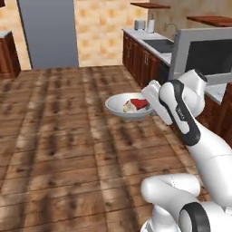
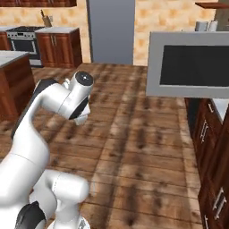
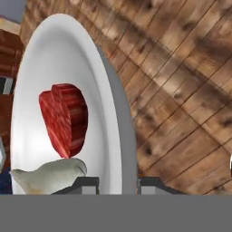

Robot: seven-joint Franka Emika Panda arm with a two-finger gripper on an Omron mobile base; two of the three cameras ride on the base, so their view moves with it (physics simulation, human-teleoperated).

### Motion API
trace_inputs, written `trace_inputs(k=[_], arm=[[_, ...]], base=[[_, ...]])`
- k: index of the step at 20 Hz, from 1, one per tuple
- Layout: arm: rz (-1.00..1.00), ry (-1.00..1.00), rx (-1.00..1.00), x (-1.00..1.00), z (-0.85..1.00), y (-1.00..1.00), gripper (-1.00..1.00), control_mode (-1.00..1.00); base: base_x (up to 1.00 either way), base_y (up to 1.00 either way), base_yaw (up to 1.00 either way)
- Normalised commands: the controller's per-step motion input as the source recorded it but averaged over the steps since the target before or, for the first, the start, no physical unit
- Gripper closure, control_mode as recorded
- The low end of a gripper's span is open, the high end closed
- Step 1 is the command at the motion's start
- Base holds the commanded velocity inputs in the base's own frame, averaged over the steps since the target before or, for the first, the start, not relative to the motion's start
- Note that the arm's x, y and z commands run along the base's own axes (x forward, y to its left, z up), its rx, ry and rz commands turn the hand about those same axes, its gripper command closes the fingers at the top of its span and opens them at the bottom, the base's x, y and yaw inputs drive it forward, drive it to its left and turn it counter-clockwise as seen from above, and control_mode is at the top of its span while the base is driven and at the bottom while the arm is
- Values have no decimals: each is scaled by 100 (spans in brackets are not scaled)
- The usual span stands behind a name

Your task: The microwave is finished heating the steak and garlic. Take the bowl containing the food and place it on the dining counter.

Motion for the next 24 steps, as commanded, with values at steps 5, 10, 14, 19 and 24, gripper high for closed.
trace_inputs(k=[5,10,14,19,24], arm=[[0,0,0,0,0,0,100,100],[0,0,0,0,0,0,100,100],[0,0,0,0,0,0,100,100],[0,0,0,0,0,0,100,100],[0,0,0,0,0,0,100,100]], base=[[24,2,86],[96,36,50],[100,41,22],[100,35,8],[100,7,-1]])
